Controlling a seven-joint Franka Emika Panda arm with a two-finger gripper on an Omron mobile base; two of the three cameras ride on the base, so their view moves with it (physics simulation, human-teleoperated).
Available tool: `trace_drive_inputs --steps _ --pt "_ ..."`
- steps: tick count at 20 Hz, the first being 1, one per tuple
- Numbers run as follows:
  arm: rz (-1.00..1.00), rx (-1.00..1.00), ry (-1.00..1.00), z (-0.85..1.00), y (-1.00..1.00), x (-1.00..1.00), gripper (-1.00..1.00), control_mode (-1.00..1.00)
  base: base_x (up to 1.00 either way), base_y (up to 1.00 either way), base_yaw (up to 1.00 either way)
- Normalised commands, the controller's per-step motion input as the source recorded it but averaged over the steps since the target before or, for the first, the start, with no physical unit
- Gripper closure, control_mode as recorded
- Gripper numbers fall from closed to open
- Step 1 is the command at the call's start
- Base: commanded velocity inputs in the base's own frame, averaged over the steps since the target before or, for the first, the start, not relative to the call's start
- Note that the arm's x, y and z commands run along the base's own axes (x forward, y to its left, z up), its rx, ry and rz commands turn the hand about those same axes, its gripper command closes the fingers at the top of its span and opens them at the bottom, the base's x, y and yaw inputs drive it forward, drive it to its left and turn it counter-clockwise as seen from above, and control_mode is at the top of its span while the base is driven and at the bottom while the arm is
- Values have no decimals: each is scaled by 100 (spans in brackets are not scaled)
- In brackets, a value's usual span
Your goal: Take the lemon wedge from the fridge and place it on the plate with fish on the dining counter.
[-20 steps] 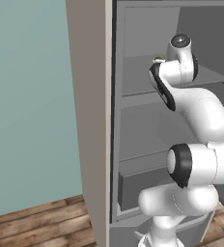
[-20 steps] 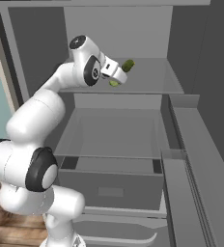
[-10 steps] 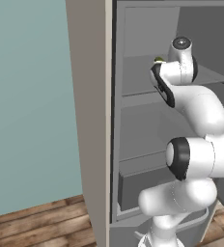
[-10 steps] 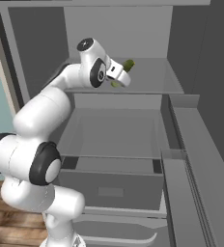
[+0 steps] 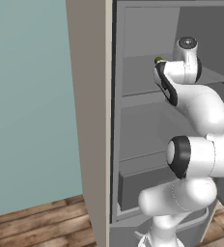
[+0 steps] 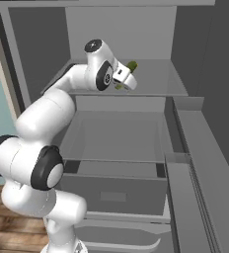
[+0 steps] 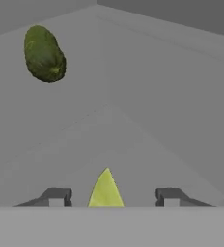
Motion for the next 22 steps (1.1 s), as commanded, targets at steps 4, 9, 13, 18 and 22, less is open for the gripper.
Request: trace_drive_inputs --steps 4,9,13,18,22 --pt "0 0 -1 -1 0 0 100 -100 0 0 0" --pt "0 0 0 0 0 -1 100 -100 0 0 0" --pt "2 8 -3 4 0 -81 100 -100 0 0 0" --pt "4 15 -16 18 0 -100 100 -100 0 0 0" --pt "7 15 -15 41 0 -100 100 -100 0 0 0"
